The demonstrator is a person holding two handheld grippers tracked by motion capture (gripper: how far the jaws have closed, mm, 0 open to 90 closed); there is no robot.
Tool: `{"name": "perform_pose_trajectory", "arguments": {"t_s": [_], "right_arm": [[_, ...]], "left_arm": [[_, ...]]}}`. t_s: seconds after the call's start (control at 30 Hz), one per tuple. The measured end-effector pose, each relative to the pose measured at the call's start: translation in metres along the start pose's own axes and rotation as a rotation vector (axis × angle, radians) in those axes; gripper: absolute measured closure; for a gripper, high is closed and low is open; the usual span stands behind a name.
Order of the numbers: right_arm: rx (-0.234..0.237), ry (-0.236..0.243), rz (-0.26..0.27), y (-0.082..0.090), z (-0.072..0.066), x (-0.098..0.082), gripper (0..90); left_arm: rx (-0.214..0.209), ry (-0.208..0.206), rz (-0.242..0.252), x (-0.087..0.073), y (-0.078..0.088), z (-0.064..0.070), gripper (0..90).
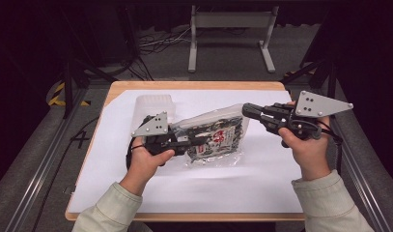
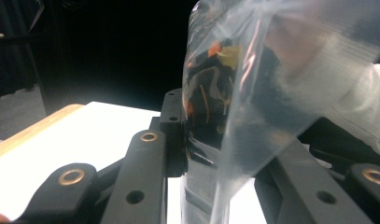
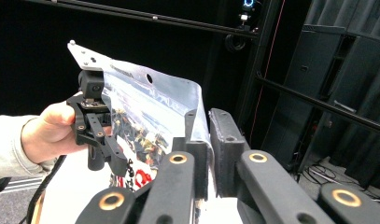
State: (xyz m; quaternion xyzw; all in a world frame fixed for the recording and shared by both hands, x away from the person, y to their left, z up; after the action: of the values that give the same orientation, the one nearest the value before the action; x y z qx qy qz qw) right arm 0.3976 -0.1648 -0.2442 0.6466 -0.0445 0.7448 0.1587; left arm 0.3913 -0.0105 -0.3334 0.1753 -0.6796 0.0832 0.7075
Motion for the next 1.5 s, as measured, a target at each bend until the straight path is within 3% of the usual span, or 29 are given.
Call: {"name": "perform_pose_trajectory", "arguments": {"t_s": [0.17, 0.3, 0.33, 0.4, 0.47, 0.67, 0.97, 1.1, 1.5], "right_arm": [[-0.014, 0.004, -0.014, 0.002, 0.001, -0.001, 78.5], [-0.033, -0.015, -0.003, 0.007, 0.004, 0.000, 63.7], [-0.033, -0.015, -0.003, 0.007, 0.004, 0.000, 63.7], [-0.043, -0.049, 0.019, 0.013, 0.007, -0.001, 54.8], [-0.057, -0.056, 0.023, 0.018, 0.010, -0.002, 51.9], [-0.082, -0.089, 0.028, 0.030, 0.014, -0.011, 49.6], [-0.169, -0.117, -0.032, 0.048, 0.025, -0.049, 47.9], [-0.197, -0.145, -0.057, 0.056, 0.027, -0.069, 47.0], [-0.251, -0.208, -0.076, 0.069, 0.034, -0.109, 44.6]], "left_arm": [[0.005, -0.002, -0.007, 0.002, 0.002, 0.001, 71.8], [0.027, 0.007, 0.004, 0.006, 0.005, -0.003, 71.8], [0.027, 0.007, 0.004, 0.006, 0.005, -0.003, 71.8], [0.033, 0.016, 0.010, 0.007, 0.008, -0.006, 71.8], [0.041, 0.020, 0.015, 0.010, 0.009, -0.009, 71.8], [0.065, 0.016, 0.025, 0.021, 0.013, -0.015, 71.8], [0.114, 0.010, 0.048, 0.043, 0.031, -0.029, 71.7], [0.170, 0.006, 0.058, 0.050, 0.040, -0.046, 71.7], [0.277, 0.010, 0.078, 0.060, 0.061, -0.078, 71.7]]}}
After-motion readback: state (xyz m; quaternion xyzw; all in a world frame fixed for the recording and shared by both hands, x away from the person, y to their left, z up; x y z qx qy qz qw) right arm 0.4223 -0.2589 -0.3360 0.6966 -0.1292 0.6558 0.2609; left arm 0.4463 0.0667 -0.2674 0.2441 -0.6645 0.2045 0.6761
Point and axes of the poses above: each handheld gripper's, and its own axes: y roughly backward along the jaws, x roughly out of its top, z roughly to its right, the point moved 10 cm from there along -y, roughly forward along the jaws, and after that the axes turned 11 degrees about x, right-handed, at the moved point
